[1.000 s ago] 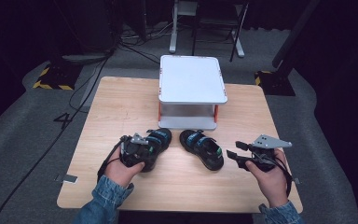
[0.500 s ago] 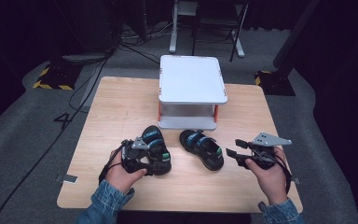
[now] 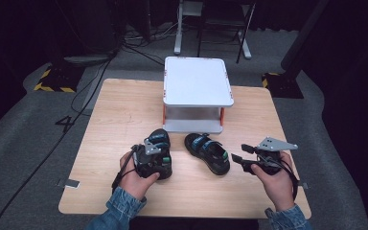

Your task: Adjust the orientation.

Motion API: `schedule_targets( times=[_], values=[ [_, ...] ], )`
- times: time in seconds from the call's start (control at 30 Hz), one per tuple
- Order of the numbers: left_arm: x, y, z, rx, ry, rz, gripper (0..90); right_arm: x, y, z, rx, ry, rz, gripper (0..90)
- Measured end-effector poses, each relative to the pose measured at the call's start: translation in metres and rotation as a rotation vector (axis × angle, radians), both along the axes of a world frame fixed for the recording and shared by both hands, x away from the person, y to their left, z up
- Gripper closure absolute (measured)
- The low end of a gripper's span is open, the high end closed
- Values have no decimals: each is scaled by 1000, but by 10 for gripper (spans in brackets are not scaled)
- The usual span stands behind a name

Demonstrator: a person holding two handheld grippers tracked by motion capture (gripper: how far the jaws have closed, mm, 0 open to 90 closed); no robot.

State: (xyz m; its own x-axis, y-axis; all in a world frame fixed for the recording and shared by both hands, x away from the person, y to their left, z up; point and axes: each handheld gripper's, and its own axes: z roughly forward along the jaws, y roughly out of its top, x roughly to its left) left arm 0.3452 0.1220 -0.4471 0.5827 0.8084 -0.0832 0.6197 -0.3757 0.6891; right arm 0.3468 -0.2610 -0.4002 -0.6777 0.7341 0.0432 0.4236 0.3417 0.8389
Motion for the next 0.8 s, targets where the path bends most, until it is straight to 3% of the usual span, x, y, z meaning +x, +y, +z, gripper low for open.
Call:
schedule_targets(
  times=[0.13, 0.23, 0.33, 0.4, 0.47, 0.57, 0.8],
  values=[
    [2, 10, -1, -29, 15, -41, 246, -1, -2, 0, 1, 0, -7, 425],
    [3, 16, -3, -56, 77, -37, 367, -1, -2, 0, -2, 3, -8, 425],
    [5, 26, -5, -43, 96, -11, 592, -1, -2, -1, -3, 5, -6, 428],
    [9, 32, -10, -91, 136, -9, 681, -1, -1, -1, -3, 7, -3, 428],
    [11, 35, -12, -110, 155, -9, 763, 0, 0, -2, -6, 8, 2, 429],
    [10, 35, -12, -103, 146, -21, 792, 1, 1, -3, -7, 12, 3, 431],
    [9, 35, -9, -78, 58, -55, 810, 6, 2, -1, 3, 10, 7, 435]
  ],
)
